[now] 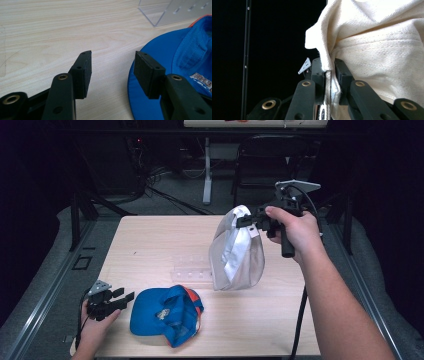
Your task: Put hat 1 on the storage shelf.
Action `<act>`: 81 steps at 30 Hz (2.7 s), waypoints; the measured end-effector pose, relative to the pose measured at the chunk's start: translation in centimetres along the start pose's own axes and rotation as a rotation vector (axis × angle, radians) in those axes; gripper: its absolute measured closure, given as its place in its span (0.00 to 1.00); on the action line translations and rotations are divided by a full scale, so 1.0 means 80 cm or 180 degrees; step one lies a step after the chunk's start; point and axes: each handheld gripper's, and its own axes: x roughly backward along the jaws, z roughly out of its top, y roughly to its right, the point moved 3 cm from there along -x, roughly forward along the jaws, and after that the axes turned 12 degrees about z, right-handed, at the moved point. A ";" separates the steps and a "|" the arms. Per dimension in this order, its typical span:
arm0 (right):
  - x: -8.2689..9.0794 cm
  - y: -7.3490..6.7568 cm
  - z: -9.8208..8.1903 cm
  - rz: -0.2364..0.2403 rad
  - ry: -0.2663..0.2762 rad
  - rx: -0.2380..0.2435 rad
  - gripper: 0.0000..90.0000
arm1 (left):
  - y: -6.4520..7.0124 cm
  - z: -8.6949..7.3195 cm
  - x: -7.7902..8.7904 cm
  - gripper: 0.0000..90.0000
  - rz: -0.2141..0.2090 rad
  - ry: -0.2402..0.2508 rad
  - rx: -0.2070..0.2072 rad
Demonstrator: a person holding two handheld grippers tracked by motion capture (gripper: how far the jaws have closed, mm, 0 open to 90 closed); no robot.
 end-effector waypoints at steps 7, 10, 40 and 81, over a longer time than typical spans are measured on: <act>-0.017 0.004 0.015 0.0004 0.0070 -0.0045 0.89 | 0.000 0.000 0.000 0.55 -0.0003 -0.0001 -0.0005; -0.027 0.007 0.021 0.0031 0.0138 -0.0079 0.89 | 0.000 0.001 0.000 0.55 -0.0006 0.0003 -0.0008; -0.122 0.007 0.049 0.0013 0.0246 -0.0265 0.89 | 0.004 0.002 -0.002 0.55 -0.0045 0.0015 -0.0034; -0.166 0.017 0.053 0.0053 0.0250 -0.0249 0.87 | 0.047 0.031 0.013 0.51 -0.0223 0.0289 -0.0279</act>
